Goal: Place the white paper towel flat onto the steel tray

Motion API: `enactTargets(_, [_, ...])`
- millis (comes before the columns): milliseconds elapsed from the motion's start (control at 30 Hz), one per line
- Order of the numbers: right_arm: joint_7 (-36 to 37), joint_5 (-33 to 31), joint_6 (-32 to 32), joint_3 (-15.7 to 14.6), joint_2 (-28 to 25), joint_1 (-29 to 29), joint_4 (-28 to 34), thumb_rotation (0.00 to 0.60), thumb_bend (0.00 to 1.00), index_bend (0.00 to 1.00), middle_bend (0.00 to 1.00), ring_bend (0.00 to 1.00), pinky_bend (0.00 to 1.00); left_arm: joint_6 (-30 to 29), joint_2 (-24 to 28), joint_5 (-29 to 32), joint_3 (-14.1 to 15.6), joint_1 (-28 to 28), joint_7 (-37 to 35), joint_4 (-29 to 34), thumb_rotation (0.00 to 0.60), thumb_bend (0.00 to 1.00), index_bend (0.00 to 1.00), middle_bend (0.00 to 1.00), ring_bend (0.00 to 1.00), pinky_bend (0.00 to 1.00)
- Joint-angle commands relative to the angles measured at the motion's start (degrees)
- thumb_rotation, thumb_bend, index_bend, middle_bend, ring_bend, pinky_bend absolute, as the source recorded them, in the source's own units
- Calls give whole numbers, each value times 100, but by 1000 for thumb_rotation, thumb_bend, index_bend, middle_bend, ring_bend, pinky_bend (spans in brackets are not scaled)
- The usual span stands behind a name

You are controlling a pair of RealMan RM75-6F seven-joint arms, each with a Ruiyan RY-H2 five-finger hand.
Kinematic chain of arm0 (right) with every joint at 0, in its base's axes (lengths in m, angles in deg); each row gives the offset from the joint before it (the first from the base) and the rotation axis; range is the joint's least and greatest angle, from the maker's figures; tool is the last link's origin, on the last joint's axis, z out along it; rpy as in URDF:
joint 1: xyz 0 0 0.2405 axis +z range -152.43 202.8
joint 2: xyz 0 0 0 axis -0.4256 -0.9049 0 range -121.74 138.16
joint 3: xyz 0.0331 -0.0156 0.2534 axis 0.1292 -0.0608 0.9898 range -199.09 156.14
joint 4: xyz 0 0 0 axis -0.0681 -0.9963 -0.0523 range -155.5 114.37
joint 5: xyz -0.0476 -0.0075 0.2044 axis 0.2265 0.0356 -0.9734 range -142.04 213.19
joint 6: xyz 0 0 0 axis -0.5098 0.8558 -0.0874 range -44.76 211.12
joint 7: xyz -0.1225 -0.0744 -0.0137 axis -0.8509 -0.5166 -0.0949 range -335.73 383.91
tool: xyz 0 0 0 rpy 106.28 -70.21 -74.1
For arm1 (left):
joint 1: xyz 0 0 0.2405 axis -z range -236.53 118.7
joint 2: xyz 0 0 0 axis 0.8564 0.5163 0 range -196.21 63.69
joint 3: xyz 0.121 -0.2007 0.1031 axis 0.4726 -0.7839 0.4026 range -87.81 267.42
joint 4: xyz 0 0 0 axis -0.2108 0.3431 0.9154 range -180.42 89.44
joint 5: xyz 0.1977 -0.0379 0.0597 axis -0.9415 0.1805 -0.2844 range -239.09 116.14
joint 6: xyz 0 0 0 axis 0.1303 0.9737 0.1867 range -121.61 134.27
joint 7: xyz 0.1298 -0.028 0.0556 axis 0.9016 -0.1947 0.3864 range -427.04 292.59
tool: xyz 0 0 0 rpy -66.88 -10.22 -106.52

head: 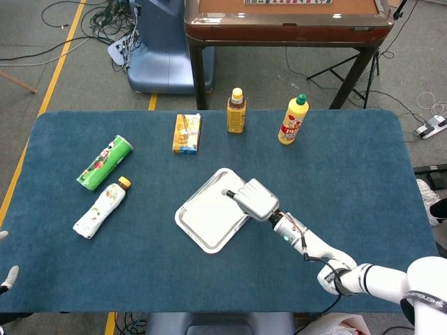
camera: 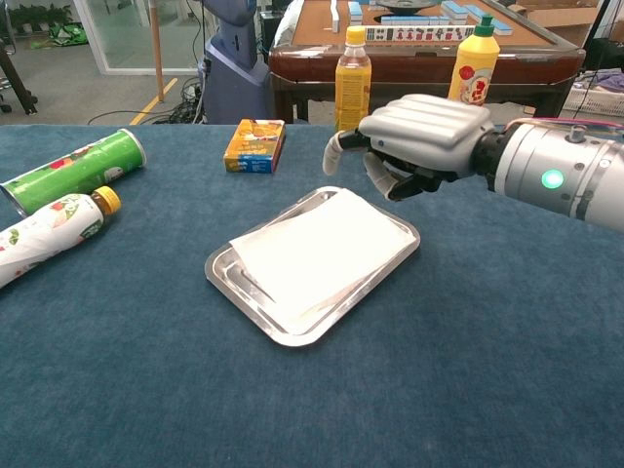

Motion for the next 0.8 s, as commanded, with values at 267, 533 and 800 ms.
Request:
enactTargets(267, [-820,-1347,-1456,168,-285,653,609,477,1000,239,1000,1000,1000,5,11,-15,5,2,80,58,600,274,218,142,145,0])
enactTargets(533, [-1328,-2055,-1754,98,-116,997,457,467,1000,261,1000,1000,1000,28,3,13,15,-8,94,59,600,274,218,142,144,0])
enactTargets(800, [-1498,-2533,-1834,26,223,1241,-5,468,1000,261,1000,1000,1000,14,-1,54,23,-47,49,10,600,274,218,142,142,0])
